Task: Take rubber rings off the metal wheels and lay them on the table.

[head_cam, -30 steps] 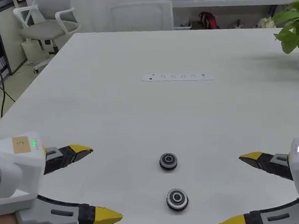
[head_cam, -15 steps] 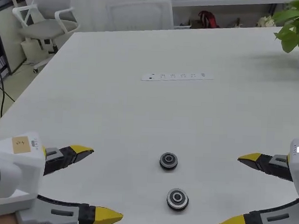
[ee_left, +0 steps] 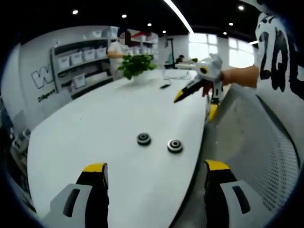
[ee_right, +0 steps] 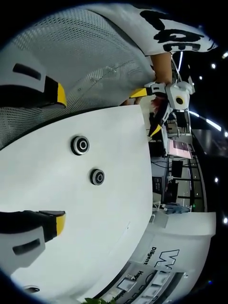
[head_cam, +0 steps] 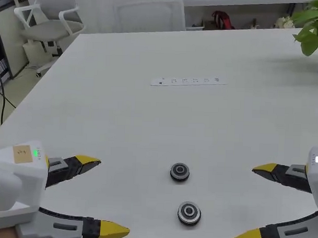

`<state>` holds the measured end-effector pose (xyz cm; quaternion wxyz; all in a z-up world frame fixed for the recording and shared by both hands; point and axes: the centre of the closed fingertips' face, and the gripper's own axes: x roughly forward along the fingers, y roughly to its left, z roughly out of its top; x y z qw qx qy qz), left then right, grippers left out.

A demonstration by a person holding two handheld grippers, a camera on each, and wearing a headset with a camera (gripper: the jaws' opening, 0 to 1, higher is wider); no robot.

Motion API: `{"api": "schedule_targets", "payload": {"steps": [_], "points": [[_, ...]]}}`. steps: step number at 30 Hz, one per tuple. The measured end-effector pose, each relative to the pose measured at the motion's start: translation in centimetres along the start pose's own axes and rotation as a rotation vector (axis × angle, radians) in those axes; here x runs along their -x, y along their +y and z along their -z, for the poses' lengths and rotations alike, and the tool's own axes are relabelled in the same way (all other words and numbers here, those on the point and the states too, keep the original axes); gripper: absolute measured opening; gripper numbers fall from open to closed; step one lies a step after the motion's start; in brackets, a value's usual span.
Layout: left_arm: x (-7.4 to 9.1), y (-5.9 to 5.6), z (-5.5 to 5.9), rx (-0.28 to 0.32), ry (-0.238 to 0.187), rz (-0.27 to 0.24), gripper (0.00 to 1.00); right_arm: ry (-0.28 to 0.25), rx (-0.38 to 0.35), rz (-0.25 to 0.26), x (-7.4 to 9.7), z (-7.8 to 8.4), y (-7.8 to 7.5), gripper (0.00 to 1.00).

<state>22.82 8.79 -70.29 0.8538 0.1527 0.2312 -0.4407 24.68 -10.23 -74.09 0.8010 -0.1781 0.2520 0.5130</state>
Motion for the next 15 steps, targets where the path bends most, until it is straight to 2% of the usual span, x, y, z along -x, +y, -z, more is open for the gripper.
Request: {"api": "schedule_targets", "payload": {"steps": [15], "points": [[-0.44,-0.04,-0.16,-0.004,-0.004,0.021,0.80,-0.011,-0.001,-0.012,-0.31,0.11,0.05,0.80]]}}
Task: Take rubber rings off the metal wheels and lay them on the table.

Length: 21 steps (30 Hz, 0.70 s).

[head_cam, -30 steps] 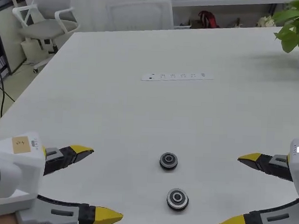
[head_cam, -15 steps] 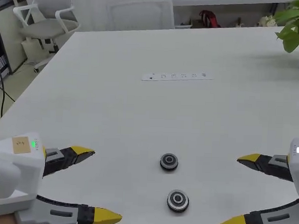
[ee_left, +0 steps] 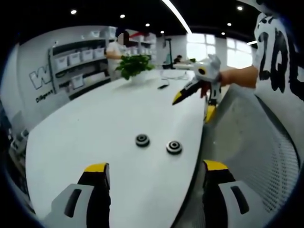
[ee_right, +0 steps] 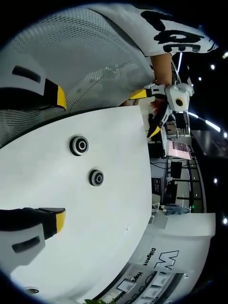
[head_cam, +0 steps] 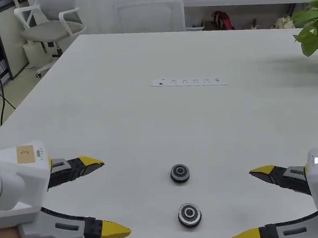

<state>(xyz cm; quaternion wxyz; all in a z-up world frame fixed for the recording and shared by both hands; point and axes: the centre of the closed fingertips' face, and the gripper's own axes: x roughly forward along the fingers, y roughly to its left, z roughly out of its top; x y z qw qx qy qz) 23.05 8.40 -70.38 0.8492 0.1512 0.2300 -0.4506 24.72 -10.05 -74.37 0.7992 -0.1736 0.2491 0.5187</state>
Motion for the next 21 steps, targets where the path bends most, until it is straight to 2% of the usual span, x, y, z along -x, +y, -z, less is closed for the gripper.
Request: {"api": "schedule_targets", "payload": {"steps": [8,21], "points": [[-0.8,-0.1,0.0,-0.008,0.004,0.022,0.78,-0.016,-0.015,-0.009,-0.4,0.4,-0.2,0.75],[-1.9,-0.1,-0.2,-0.030,0.016,0.056,0.74,-0.042,0.001,-0.034,-1.3,-0.1,-0.3,0.69]]}}
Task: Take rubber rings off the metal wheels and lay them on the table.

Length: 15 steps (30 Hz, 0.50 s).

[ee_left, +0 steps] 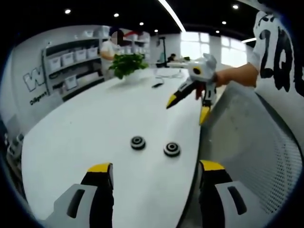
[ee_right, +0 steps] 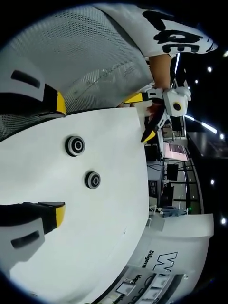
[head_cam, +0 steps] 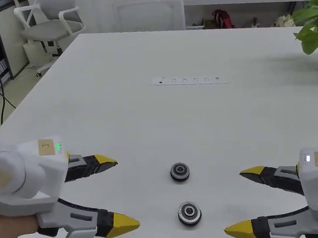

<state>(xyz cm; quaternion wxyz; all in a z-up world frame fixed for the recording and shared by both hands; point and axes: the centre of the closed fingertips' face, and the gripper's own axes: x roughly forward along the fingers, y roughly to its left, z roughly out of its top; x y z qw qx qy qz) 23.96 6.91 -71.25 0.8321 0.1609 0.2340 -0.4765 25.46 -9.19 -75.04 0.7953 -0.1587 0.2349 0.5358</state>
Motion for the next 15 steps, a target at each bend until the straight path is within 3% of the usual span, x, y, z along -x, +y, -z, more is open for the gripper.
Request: {"api": "schedule_targets", "payload": {"steps": [15], "points": [[-1.8,-0.1,-0.7,-0.038,0.016,0.054,0.71,0.011,0.010,-0.033,-1.1,0.0,0.2,0.61]]}}
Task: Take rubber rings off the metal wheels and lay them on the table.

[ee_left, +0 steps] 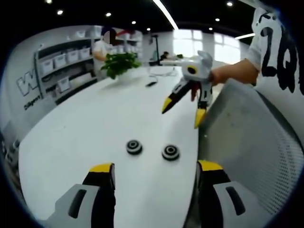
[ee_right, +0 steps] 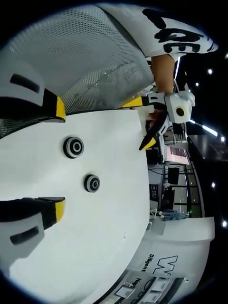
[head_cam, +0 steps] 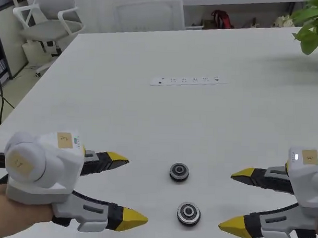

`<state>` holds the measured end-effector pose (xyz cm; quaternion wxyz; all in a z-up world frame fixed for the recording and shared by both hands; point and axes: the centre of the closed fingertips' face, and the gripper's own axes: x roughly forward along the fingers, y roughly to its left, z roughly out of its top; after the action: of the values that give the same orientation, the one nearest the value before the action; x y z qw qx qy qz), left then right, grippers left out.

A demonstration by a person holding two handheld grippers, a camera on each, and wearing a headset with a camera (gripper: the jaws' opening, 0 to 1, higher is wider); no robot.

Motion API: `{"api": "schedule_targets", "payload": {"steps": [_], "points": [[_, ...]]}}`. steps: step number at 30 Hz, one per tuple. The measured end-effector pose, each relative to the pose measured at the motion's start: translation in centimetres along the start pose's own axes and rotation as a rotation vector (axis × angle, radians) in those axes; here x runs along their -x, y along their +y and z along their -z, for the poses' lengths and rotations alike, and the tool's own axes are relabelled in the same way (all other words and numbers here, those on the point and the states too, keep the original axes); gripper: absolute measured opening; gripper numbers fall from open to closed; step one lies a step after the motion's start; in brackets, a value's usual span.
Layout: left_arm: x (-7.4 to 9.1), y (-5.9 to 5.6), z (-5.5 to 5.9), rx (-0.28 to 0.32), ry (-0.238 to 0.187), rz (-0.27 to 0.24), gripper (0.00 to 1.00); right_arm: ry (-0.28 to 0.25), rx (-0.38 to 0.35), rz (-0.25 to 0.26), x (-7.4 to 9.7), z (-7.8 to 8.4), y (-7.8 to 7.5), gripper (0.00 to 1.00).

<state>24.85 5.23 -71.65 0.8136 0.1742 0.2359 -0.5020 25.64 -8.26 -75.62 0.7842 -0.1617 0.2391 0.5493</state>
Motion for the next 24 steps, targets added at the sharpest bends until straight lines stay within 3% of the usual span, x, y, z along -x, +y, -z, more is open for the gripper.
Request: {"api": "schedule_targets", "payload": {"steps": [24], "points": [[-2.1,-0.2,-1.1,-0.013,-0.002,0.058,0.62,0.005,0.015,-0.063,-1.6,-0.4,0.3,0.51]]}}
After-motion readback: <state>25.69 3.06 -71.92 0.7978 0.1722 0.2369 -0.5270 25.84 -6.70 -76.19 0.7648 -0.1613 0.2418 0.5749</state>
